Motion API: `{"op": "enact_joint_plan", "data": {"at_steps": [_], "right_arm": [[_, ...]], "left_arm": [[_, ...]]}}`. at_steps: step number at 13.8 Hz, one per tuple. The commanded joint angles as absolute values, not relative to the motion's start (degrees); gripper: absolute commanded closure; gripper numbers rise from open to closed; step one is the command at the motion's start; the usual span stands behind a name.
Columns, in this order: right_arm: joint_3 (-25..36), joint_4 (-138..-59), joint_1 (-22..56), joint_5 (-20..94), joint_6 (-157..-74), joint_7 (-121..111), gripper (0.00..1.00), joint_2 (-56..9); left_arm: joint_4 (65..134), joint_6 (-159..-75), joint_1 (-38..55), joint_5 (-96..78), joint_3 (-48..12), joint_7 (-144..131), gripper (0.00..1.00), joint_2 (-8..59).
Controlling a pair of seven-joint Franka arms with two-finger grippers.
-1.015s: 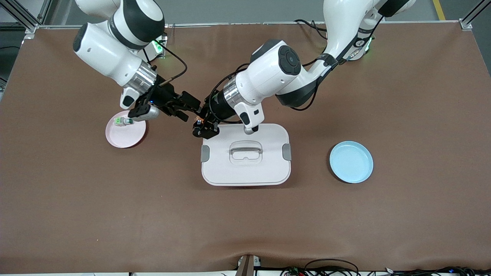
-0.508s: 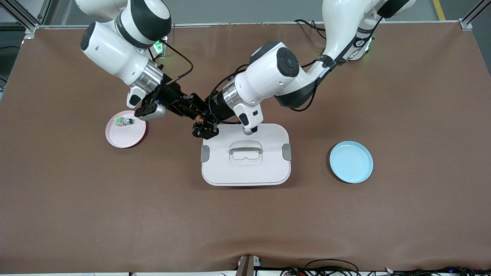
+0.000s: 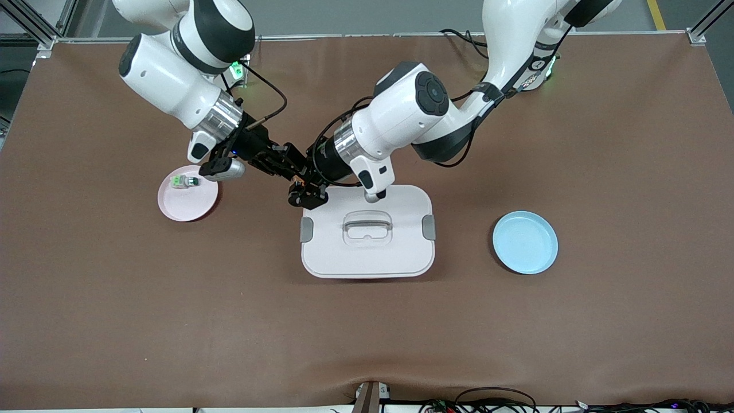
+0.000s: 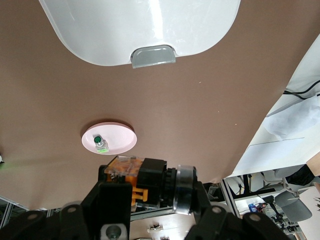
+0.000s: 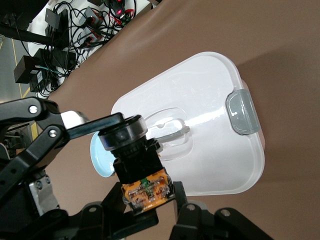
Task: Transfer orange switch to right arm and place
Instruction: 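Close the right gripper on the switch's black end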
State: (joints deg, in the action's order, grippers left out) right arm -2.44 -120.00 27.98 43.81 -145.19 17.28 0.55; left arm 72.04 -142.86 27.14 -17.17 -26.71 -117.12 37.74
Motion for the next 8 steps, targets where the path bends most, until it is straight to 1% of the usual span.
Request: {"op": "enact_joint_plan", "data": {"at_steps": [1, 2, 3, 4, 8], "right_arm": [[-2.37, -119.18, 29.36, 44.3, -144.93, 16.79, 1.0, -0.35], [-2.37, -119.18, 29.36, 44.3, -144.93, 16.79, 1.0, -0.35], [-2.37, -119.01, 29.36, 44.3, -144.84, 16.79, 1.0, -0.35], [-2.37, -118.92, 29.36, 44.3, -144.84, 16.79, 1.0, -0.44], [-2.37, -118.48, 29.36, 44.12, -144.93, 16.52, 1.0, -1.05]], "left_arm": [[70.14, -143.44, 27.33, -18.19, -26.89, -117.25, 0.73, 38.32], [70.14, -143.44, 27.25, -18.11, -26.89, -117.16, 0.56, 38.32], [70.14, -143.44, 27.25, -18.11, -26.81, -116.81, 0.23, 38.23], [70.14, -143.44, 27.33, -18.02, -26.55, -116.55, 0.0, 38.06], [70.22, -142.91, 26.63, -17.58, -26.19, -116.46, 0.0, 36.83]]}}
